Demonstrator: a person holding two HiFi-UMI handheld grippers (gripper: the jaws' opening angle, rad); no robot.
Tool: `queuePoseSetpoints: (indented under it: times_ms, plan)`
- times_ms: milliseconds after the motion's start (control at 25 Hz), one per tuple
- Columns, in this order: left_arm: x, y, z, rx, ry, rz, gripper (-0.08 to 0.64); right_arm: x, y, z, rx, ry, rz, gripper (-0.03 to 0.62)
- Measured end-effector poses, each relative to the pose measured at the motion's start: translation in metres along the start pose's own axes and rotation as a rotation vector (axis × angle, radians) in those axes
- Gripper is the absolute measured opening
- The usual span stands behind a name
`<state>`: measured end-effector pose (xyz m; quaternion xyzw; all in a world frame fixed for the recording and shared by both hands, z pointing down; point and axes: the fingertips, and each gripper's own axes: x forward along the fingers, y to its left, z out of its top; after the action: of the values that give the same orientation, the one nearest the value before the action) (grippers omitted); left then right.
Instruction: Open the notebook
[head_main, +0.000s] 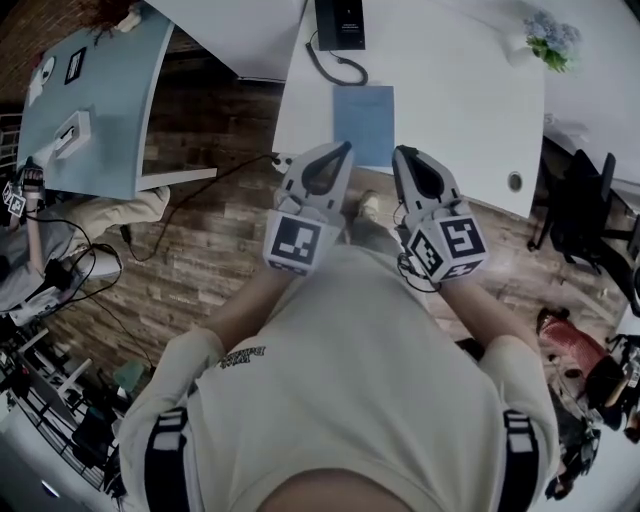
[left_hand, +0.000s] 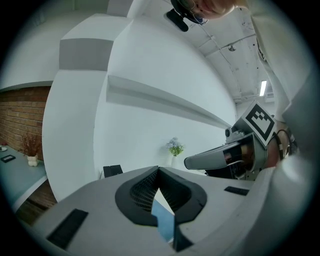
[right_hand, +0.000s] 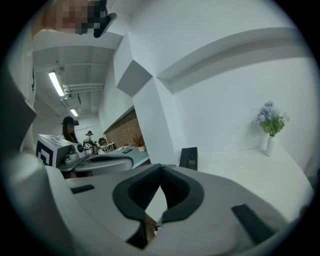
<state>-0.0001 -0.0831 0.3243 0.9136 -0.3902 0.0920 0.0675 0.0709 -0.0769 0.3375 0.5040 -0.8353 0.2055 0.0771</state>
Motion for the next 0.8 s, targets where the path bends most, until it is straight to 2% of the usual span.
queuePoseSetpoints:
  times_ms: [120,240,360,440,800]
  plan:
    - [0.011,-0.001,-0.014,-0.004,0.036,-0.004,0.003,0.005,-0.013,-0.009,-0.002,0.027,0.001,0.006]
    - [0.022,-0.002,-0.028,-0.010,0.051,-0.013,0.002,0.010,-0.028,-0.021,0.009,0.061,-0.004,0.043]
    - [0.034,-0.002,-0.043,-0.020,0.082,-0.017,0.003,0.017,-0.042,-0.036,0.019,0.101,-0.018,0.051]
    - [0.042,-0.001,-0.055,-0.036,0.107,-0.018,0.003,0.024,-0.050,-0.050,0.027,0.138,-0.022,0.112]
    - [0.077,-0.004,-0.127,-0.080,0.260,-0.057,0.003,0.052,-0.084,-0.123,0.046,0.304,-0.048,0.114]
